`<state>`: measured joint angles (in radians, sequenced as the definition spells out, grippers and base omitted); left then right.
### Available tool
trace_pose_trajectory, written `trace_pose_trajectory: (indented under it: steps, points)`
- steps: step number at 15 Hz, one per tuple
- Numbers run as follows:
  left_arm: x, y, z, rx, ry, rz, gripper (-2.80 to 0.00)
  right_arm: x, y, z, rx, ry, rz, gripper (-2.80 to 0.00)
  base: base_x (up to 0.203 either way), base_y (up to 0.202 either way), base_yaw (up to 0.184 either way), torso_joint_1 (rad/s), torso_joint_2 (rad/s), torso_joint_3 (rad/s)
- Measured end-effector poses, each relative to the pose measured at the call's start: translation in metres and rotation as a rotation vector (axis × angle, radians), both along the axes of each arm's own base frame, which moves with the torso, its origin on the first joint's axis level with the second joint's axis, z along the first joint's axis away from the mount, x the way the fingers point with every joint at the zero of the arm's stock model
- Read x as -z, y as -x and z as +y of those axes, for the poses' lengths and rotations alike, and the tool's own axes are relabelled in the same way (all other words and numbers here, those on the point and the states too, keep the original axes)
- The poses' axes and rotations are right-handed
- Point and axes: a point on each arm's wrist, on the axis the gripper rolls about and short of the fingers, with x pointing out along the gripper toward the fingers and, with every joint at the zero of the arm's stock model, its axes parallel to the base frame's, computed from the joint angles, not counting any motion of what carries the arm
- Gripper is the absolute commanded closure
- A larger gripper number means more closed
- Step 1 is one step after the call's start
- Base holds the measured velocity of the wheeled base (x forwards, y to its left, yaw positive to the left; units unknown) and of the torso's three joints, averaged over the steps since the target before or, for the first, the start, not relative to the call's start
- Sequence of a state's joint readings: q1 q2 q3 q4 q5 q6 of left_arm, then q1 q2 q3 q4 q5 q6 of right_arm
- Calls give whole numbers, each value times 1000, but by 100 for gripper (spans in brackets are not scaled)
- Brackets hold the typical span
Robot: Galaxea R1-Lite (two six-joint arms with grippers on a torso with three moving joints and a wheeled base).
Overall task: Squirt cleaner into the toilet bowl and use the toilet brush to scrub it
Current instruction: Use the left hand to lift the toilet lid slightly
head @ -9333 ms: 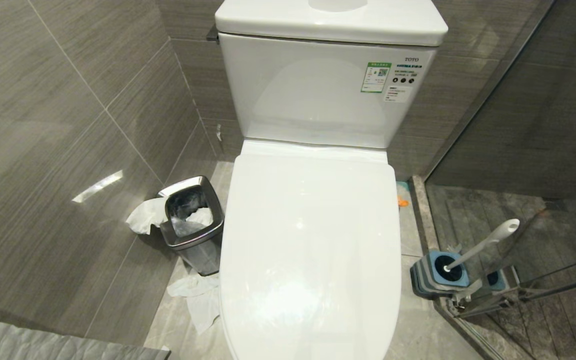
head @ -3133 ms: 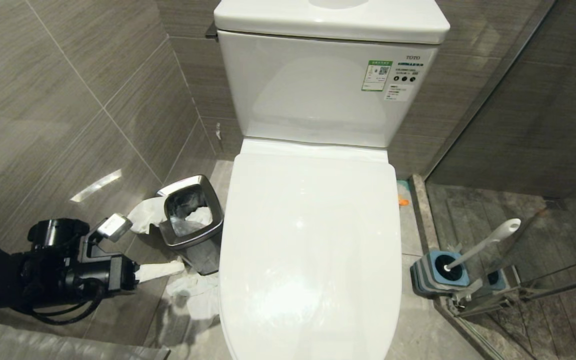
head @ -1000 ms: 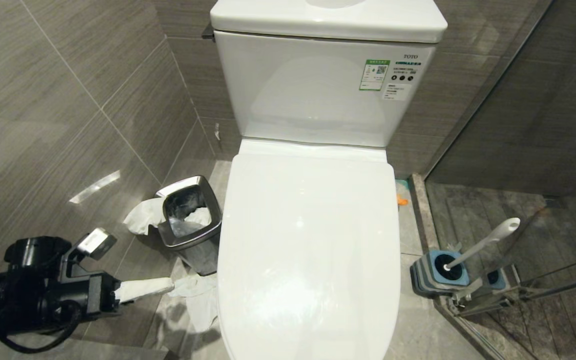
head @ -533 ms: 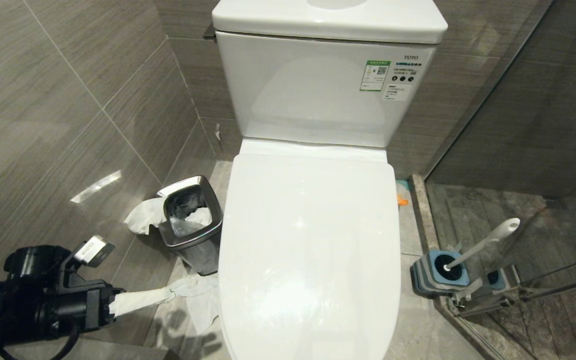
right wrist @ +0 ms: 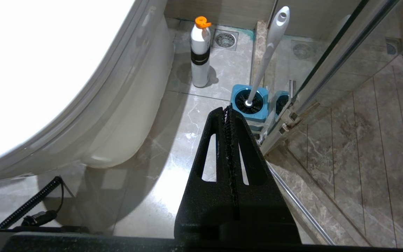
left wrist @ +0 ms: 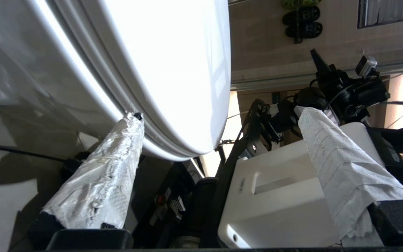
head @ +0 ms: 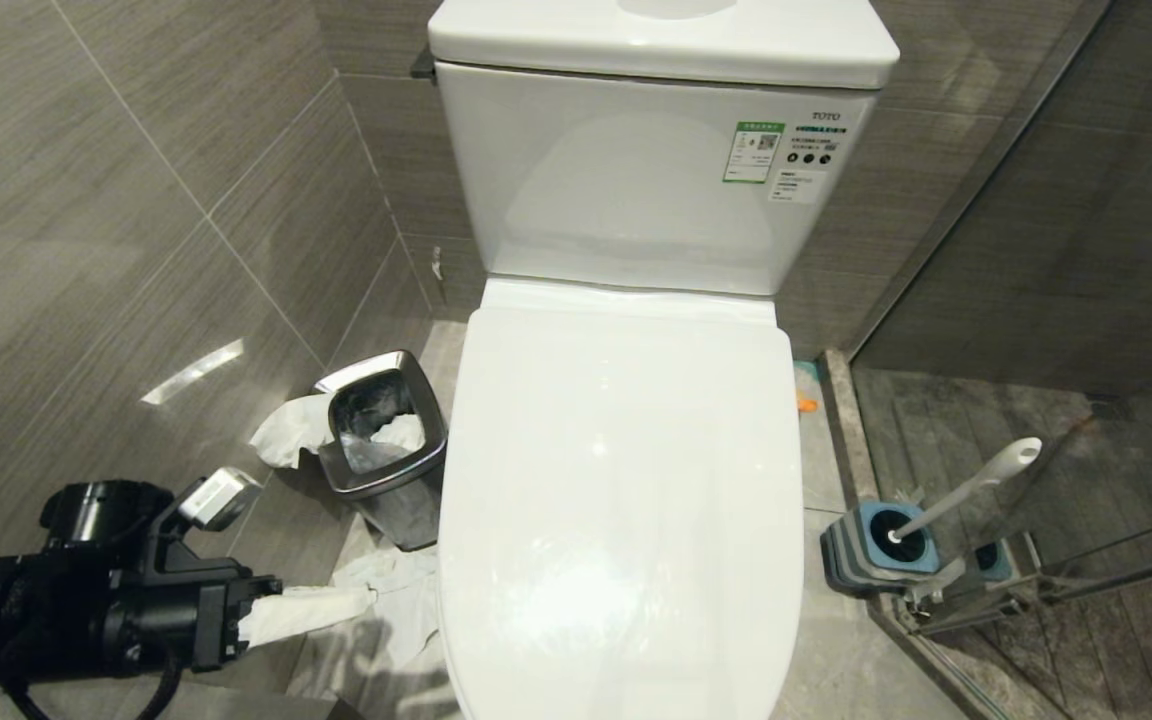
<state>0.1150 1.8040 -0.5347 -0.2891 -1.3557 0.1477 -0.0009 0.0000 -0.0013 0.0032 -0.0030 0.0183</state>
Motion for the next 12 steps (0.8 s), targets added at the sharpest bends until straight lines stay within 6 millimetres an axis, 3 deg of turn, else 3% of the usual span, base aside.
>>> trace_pose_trajectory:
  steps: [5, 12]
  points:
    - [-4, -17, -1, -37, -75, -8, -280, 0, 0, 0, 0, 0, 0, 0, 0, 0, 0, 0, 0, 0]
    - [3, -19, -3, -22, -65, 34, -280, 0, 0, 0, 0, 0, 0, 0, 0, 0, 0, 0, 0, 0]
